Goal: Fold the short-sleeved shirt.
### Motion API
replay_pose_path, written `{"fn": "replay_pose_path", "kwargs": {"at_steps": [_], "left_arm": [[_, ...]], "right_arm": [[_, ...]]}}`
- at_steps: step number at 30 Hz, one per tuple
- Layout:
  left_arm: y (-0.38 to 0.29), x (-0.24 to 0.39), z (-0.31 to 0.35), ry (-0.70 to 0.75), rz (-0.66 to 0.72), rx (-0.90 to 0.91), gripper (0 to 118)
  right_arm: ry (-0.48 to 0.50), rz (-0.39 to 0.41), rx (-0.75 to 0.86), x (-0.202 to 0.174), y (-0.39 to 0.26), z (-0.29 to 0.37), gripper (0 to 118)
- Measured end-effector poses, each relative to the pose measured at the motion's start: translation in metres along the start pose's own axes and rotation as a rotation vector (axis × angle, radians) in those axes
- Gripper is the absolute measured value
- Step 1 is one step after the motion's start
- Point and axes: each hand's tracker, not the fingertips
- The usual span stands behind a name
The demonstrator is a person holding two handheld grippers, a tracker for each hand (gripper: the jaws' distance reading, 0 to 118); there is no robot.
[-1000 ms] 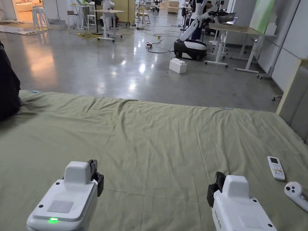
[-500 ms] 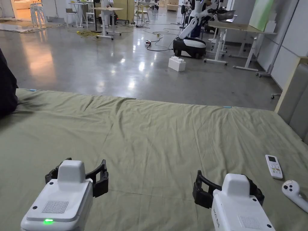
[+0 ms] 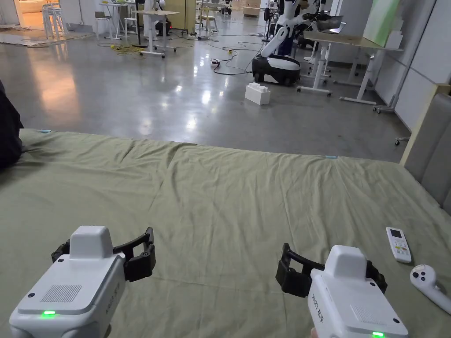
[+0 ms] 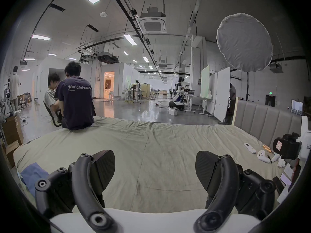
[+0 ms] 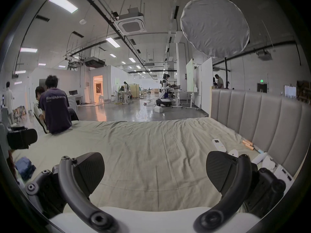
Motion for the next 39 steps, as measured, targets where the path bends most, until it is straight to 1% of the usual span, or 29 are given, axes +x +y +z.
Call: {"fn": "replay_pose_path", "kwargs": {"at_steps": [1, 4, 8, 13, 17, 19, 23, 26, 30, 37, 39], "left_arm": [[0.000, -0.001, 0.000, -0.002, 0.007, 0.007, 98], [-0.004, 0.000, 0.000, -0.020, -0.012, 0.038, 98], [-0.010, 0.010, -0.003, 0.033, -0.111, 0.047, 98], [-0.008, 0.010, -0.004, 0.030, -0.073, 0.043, 98], [-0.005, 0.009, -0.005, 0.035, -0.037, 0.042, 98], [-0.004, 0.008, -0.004, 0.029, -0.035, 0.039, 98], [-0.003, 0.009, -0.002, 0.015, -0.051, 0.032, 98], [-0.001, 0.008, -0.001, 0.006, -0.047, 0.029, 98], [0.000, 0.008, -0.001, 0.001, -0.034, 0.021, 98], [-0.001, 0.008, -0.003, 0.001, -0.027, 0.012, 98], [-0.001, 0.008, -0.004, -0.002, -0.026, 0.008, 98]], "right_arm": [[-0.007, -0.019, -0.020, 0.000, -0.001, -0.001, 118], [-0.044, -0.023, -0.014, -0.002, 0.002, -0.004, 118], [-0.049, -0.022, -0.018, -0.003, 0.005, -0.007, 118], [-0.031, -0.031, -0.026, -0.004, 0.011, -0.007, 118], [-0.071, -0.039, -0.042, -0.009, 0.014, -0.006, 118], [-0.075, -0.055, -0.052, -0.009, 0.014, -0.006, 118], [-0.071, -0.110, -0.093, -0.005, 0.018, -0.007, 118], [-0.090, -0.130, -0.132, -0.004, 0.020, -0.009, 118], [-0.100, -0.124, -0.144, -0.004, 0.020, -0.010, 118], [-0.079, -0.115, -0.156, -0.004, 0.020, -0.010, 118], [-0.084, -0.102, -0.162, -0.006, 0.020, -0.011, 118]]}}
